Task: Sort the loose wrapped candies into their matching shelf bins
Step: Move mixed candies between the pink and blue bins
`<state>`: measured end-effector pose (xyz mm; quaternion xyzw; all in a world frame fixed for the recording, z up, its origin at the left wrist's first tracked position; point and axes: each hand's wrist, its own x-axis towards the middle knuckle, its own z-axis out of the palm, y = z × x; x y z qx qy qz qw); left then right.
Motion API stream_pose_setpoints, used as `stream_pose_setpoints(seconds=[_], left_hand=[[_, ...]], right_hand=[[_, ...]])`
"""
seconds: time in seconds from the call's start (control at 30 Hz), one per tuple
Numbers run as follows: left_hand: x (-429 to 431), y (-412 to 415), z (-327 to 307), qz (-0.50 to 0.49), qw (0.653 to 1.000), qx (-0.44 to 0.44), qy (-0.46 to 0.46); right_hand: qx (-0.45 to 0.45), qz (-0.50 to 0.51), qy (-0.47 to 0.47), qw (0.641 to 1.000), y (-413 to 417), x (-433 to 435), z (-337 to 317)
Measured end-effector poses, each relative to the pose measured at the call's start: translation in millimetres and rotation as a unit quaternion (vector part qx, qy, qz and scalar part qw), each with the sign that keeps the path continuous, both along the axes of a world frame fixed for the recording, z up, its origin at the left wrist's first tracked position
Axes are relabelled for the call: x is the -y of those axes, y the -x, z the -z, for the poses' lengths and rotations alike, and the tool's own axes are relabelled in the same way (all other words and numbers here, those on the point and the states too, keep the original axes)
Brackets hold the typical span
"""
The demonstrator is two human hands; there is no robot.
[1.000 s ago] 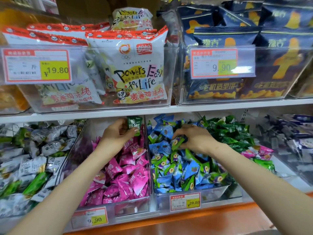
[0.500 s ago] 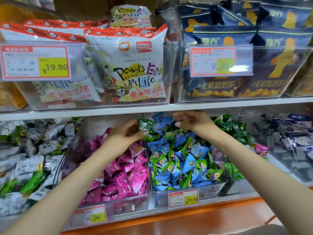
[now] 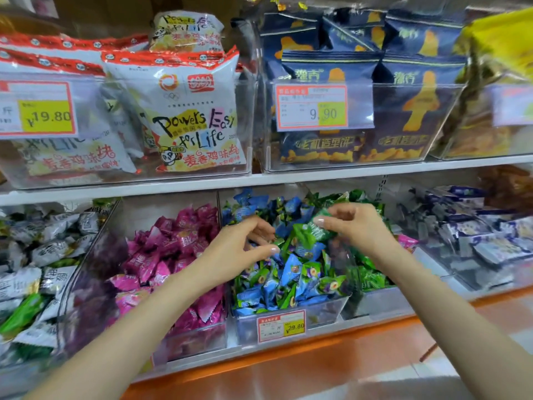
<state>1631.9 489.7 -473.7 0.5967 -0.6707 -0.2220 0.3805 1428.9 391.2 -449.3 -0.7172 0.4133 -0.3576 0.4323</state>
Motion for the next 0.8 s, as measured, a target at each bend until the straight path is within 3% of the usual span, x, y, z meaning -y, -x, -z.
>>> stream_pose_setpoints(seconds=[0.13,0.2,0.27,0.33,0.4,0.57,0.7,0.8], left_hand=[[2.1,-3.4,3.1,0.033,0.99,0.134,-0.018],[6.5,2.4,7.4,0.082,0.982,0.171,-0.02],[12.8,12.2,13.7,0.126,0.964,0.235,-0.015],[20.6,21.1,20.5,0.142,0.94,0.311,-0.015],[27.6,26.5,24.0,0.132,0.919,0.372,-0.014],[43.0,24.2,19.4,0.08,0.879,0.47,-0.012],[56.1,7.3,12.3,0.033,0.873,0.484,-0.047],[62.4,0.6,7.5,0.014,0.869,0.492,-0.054]], right_hand=[[-0.053,0.151,0.065,0.985,50.6,33.8,9.9],[-0.118,0.172,0.053,0.977,67.3,47.3,22.4],[-0.127,0.182,0.021,0.975,73.0,53.3,33.1],[-0.165,0.19,0.049,0.966,72.8,51.9,36.5],[-0.205,0.179,0.094,0.958,70.8,47.1,34.0],[-0.183,0.094,0.152,0.967,70.8,35.7,26.3],[-0.254,-0.009,0.155,0.955,68.9,26.6,28.0],[-0.286,0.017,0.187,0.94,69.1,31.6,33.8]])
